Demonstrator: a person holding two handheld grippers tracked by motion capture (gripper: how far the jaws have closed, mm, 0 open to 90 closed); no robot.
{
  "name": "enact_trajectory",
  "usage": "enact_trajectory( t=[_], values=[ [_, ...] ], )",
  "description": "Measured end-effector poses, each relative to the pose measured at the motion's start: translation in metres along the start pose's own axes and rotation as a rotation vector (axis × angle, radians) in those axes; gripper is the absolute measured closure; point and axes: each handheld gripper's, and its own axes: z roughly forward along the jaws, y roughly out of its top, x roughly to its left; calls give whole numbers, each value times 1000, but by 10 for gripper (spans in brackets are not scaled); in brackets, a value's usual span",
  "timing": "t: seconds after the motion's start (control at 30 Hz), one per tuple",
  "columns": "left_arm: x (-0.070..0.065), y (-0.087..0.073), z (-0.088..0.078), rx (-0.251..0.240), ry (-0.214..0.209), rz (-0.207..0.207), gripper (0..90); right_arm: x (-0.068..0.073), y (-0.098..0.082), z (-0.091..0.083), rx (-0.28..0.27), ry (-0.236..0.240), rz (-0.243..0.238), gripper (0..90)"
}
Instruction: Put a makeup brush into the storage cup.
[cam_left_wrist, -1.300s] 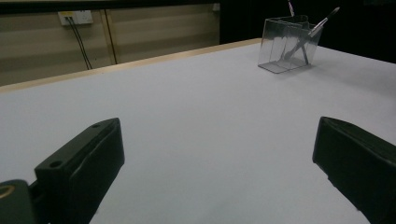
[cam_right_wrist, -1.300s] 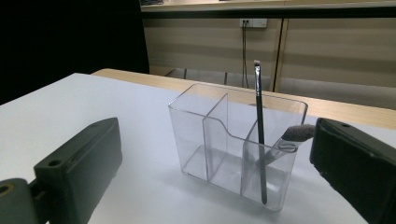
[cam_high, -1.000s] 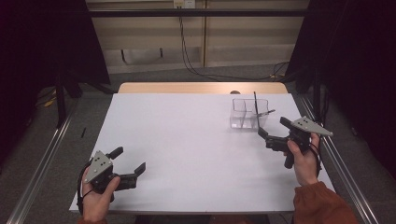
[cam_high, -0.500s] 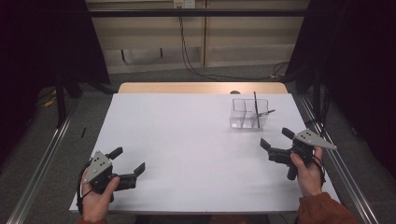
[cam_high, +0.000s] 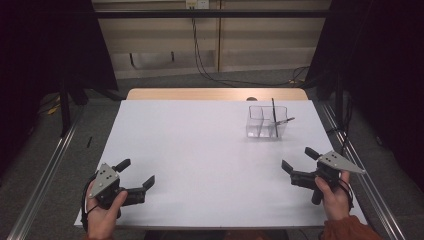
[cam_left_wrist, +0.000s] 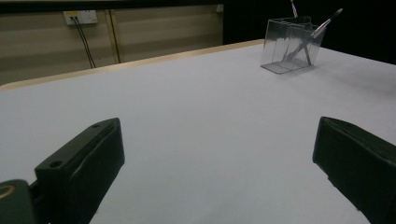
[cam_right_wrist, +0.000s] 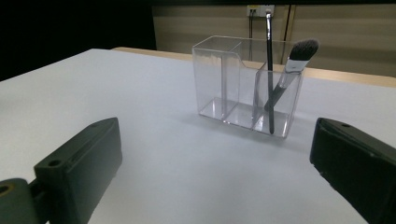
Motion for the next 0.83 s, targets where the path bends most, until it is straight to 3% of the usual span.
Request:
enact_trajectory(
  t=[0.37, 0.6, 0.7, 0.83],
  values=[
    [0, -1, -2, 12, 2, 2, 21, 1, -8, -16, -4, -1, -4, 20],
    [0, 0, -4, 10, 3, 0, 20, 0, -12, -16, 16, 6, -12, 19],
    [1, -1, -2, 18, -17, -19, 20, 0, -13, -15, 27, 12, -19, 22],
    [0, 0, 1, 27, -11, -5, 20, 1, -14, -14, 31, 15, -20, 18]
  ],
)
